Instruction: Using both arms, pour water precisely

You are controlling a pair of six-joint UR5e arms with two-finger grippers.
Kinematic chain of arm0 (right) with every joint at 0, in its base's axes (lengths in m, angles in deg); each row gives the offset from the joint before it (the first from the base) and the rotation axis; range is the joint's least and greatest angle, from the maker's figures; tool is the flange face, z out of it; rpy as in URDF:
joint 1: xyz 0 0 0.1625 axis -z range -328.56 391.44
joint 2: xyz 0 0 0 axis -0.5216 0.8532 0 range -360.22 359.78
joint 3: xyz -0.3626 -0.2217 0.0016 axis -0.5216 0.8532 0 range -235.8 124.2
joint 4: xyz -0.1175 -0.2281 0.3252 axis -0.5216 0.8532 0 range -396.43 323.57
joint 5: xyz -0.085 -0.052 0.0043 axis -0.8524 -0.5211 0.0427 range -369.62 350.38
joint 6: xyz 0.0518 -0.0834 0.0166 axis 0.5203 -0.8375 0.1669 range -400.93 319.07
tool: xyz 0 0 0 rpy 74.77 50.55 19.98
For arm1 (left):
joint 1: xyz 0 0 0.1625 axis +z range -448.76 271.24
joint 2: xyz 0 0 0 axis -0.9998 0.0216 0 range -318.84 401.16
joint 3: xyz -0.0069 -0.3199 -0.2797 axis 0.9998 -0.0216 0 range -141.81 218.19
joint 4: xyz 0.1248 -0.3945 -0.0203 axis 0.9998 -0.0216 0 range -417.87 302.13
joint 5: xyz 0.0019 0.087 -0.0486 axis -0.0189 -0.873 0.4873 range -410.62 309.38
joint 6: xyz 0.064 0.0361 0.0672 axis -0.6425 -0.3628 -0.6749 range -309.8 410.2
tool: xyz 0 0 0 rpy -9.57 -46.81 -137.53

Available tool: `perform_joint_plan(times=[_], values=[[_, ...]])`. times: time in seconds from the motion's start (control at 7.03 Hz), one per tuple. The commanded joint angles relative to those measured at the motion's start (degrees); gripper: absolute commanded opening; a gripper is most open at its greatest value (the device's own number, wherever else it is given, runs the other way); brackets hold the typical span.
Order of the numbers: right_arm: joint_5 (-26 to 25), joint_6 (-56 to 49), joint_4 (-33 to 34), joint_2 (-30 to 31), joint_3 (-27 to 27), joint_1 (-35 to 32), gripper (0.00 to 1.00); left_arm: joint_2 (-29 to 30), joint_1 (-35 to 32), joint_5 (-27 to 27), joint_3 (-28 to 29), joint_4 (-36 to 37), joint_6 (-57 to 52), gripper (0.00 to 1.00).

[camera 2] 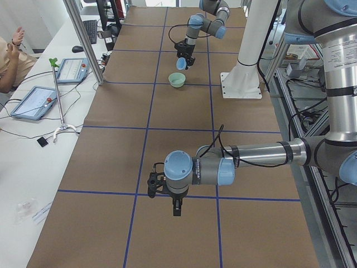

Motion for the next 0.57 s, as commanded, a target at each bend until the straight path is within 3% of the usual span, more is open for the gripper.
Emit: perform_joint_plan(times=[0.0, 0.43], values=[[0.86, 0.18, 3.4, -1.35, 0.09, 0.0, 0.0, -0.05, -0.16, 0.0, 0.09, 0.0, -0.09, 1.0], [4.37, 0.53, 8.39, -3.53, 0.18, 0.0, 0.0, -0.05, -0.43, 0.0, 0.0, 0.0, -0.09, 1.0]])
